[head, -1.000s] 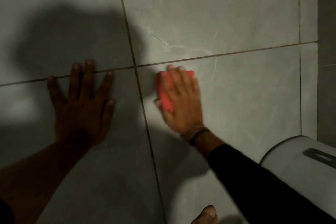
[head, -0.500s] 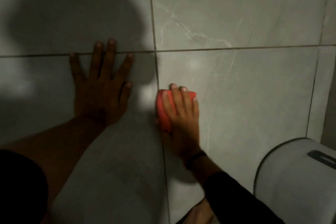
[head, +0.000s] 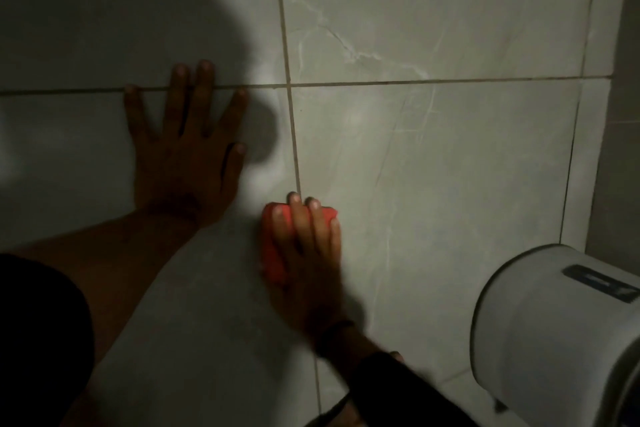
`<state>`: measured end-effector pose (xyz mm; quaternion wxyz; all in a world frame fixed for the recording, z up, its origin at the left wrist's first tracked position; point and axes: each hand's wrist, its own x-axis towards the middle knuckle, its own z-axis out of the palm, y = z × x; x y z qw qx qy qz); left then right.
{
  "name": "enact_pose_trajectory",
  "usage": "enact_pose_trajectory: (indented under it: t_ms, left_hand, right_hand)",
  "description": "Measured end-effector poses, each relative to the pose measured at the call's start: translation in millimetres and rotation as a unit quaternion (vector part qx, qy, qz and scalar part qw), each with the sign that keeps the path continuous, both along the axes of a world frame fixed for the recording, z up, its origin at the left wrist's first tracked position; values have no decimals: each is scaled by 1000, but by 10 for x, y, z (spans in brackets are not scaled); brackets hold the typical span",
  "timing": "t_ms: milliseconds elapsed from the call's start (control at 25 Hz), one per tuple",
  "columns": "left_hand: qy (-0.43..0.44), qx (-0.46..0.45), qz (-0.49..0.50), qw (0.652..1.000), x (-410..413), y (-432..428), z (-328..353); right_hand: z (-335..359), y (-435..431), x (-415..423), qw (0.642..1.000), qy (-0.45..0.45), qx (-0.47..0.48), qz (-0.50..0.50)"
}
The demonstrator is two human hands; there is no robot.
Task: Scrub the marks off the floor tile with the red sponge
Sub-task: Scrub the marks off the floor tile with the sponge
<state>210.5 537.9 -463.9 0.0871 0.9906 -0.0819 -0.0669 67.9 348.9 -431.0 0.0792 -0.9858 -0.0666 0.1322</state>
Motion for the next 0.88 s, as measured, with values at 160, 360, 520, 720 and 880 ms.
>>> enact_pose_trajectory:
  t_ms: [160,360,520,720,880]
  left_hand:
    - [-15,2,-6,1000,0,-5,-40]
    - [-13,-3,0,1000,-4,2,-93]
    - [-16,-1,-3,1000,9,19,-97]
    - [-19,-4,-5,1000,28,6,-89]
    - [1,3,-3,1000,-20,-2,-27]
  right_hand:
    - [-8,-1534,531,904,-50,-16,-423]
    - [-154,-248,127,933,-71,-67,-345]
    - [-111,-525,-631,999,24,-32,0]
    - [39,-1160,-272,827,-28,-34,-560]
    - [45,352,-284,942,1,-50,-331]
